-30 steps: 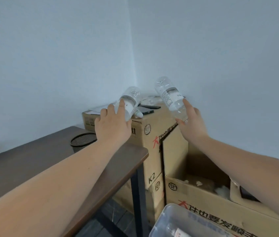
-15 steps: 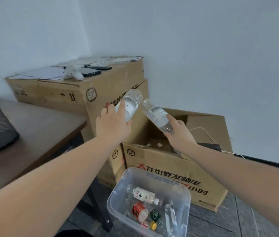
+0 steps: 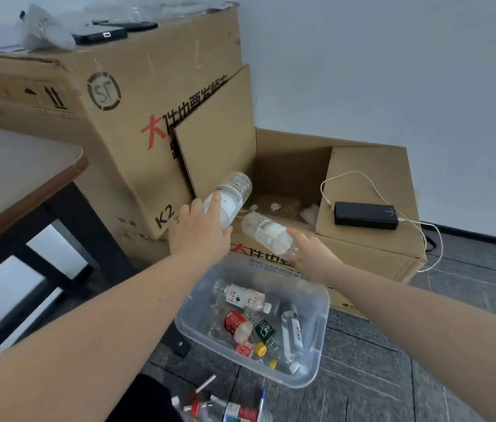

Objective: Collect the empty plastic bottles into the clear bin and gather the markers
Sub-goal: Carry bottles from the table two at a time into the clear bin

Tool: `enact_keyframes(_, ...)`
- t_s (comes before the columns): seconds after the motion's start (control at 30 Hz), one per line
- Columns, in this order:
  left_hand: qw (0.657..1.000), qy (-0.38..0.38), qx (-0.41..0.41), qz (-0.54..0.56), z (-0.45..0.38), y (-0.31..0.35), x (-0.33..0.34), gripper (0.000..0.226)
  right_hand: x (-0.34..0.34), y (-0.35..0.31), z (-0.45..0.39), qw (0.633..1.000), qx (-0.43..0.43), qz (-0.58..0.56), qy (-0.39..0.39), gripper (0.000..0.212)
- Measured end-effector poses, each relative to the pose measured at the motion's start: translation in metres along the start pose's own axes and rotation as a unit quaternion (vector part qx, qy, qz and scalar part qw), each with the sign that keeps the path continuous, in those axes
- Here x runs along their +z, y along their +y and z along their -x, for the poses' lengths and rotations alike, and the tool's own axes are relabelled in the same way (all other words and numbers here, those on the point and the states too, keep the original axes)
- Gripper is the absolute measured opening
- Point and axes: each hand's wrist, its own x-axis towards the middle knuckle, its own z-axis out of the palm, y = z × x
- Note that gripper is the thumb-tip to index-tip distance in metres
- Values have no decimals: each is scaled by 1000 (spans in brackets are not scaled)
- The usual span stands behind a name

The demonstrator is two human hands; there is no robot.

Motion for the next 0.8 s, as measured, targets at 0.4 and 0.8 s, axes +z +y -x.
enact_keyframes(0.4, 995, -102, -12, -15, 8, -33, 77, 69, 55, 29, -26, 990, 5, 92, -111, 69)
enact_keyframes(0.8, 986, -159, -33, 30, 17, -41, 116, 89, 61, 12, -48, 998, -30, 42, -44, 71)
